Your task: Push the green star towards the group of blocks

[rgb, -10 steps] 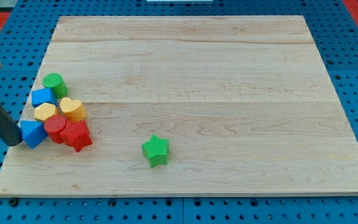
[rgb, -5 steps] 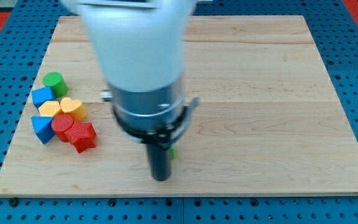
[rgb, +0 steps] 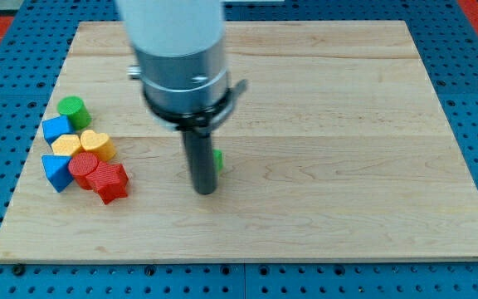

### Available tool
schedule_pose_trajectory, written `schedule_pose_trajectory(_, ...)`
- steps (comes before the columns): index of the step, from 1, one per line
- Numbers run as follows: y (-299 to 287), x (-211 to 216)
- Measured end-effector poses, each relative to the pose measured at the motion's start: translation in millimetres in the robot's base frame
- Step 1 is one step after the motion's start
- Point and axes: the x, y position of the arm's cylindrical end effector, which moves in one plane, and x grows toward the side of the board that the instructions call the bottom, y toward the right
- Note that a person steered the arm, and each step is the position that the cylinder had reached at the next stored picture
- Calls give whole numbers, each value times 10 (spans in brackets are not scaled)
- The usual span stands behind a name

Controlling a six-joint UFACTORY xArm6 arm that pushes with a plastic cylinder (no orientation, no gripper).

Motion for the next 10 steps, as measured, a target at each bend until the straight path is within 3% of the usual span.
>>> schedule_pose_trajectory(2, 132, -111)
schedule_pose_trajectory(3, 517, -481)
schedule_pose_trajectory(4, 202, -408)
schedule_pose_trajectory(5, -566, -309)
schedule_pose_trajectory(6, -858, -438)
schedule_pose_trajectory(8, -891, -889)
schedule_pose_trajectory(10, -1070, -685)
